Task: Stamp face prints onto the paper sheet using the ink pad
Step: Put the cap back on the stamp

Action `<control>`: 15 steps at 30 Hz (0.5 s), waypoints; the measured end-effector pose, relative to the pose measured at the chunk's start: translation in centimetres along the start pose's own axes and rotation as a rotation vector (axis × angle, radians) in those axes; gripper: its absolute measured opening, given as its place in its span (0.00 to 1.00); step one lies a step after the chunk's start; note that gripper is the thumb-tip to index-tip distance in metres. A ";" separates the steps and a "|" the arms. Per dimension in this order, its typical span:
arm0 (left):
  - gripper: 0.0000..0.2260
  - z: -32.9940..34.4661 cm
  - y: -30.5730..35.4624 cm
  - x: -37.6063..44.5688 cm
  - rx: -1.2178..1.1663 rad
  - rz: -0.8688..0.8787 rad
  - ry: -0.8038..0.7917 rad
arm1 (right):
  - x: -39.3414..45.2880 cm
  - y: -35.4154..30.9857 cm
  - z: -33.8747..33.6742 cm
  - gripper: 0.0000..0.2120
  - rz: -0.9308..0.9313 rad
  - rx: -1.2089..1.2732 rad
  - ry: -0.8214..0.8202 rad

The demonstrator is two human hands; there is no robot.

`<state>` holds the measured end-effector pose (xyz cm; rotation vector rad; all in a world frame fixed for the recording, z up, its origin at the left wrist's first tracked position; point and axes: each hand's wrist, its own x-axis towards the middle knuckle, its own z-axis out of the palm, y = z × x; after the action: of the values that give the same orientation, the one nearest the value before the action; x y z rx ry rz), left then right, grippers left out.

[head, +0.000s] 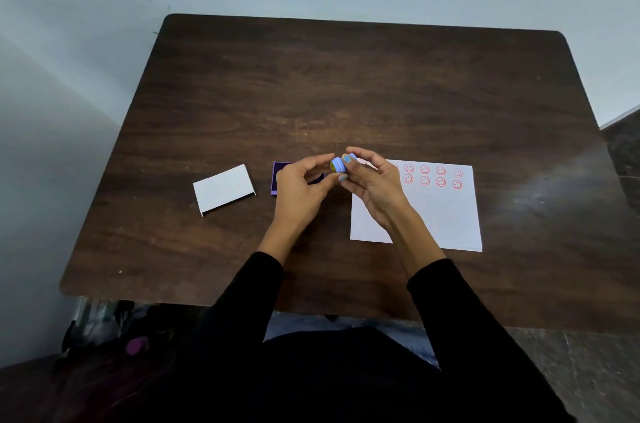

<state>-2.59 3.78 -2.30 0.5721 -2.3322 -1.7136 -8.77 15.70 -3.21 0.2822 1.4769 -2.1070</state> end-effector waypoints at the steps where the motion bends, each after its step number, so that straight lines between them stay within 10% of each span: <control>1: 0.17 0.0 0.0 0.0 -0.011 -0.005 0.002 | 0.0 0.0 -0.1 0.07 0.000 0.003 -0.011; 15: 0.18 0.0 0.4 0.1 -0.032 -0.030 0.013 | 0.1 -0.5 -0.8 0.08 0.042 -0.008 -0.075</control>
<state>-2.75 3.79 -1.94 0.6141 -2.2943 -1.7510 -9.22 16.57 -3.16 0.2266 1.4239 -2.0552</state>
